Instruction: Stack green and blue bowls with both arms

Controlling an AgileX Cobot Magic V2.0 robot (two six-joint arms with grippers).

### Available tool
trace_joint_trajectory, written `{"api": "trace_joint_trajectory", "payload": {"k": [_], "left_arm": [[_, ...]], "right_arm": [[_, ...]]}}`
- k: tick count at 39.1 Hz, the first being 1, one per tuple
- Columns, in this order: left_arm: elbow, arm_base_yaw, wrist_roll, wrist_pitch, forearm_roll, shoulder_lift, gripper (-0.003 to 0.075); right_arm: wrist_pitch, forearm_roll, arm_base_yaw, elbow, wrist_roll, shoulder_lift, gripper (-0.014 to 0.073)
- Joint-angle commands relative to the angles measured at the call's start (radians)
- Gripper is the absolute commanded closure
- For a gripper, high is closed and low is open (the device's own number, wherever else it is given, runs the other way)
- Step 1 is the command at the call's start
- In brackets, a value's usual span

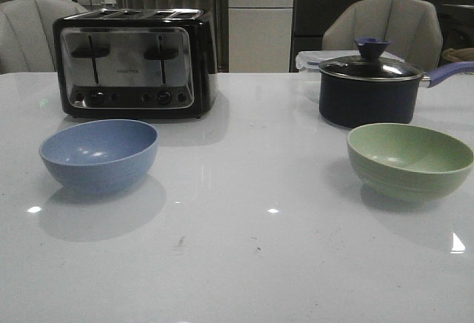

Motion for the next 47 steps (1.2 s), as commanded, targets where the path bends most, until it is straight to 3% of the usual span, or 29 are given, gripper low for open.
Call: {"api": "trace_joint_trajectory", "payload": {"k": [1,33,42,47], "left_arm": [[0.004,-0.005,-0.003,-0.084,-0.004,-0.019,0.0627],[0.000,-0.005,-0.003,-0.109,-0.006,-0.019,0.0627],[-0.137,-0.005,-0.005,-0.073,-0.039,-0.017,0.0627],[-0.289,-0.005,-0.005,0.035,-0.062,0.013,0.0627]], "right_arm": [[-0.098,-0.010,-0.006,-0.003,-0.004,-0.019,0.0539],[-0.093,-0.010,-0.006,-0.012,-0.004,-0.019,0.0539],[0.075,-0.009,-0.005,-0.181,-0.004,-0.018,0.0539],[0.169,-0.009,-0.005,-0.330,-0.004,0.010,0.0539]]}}
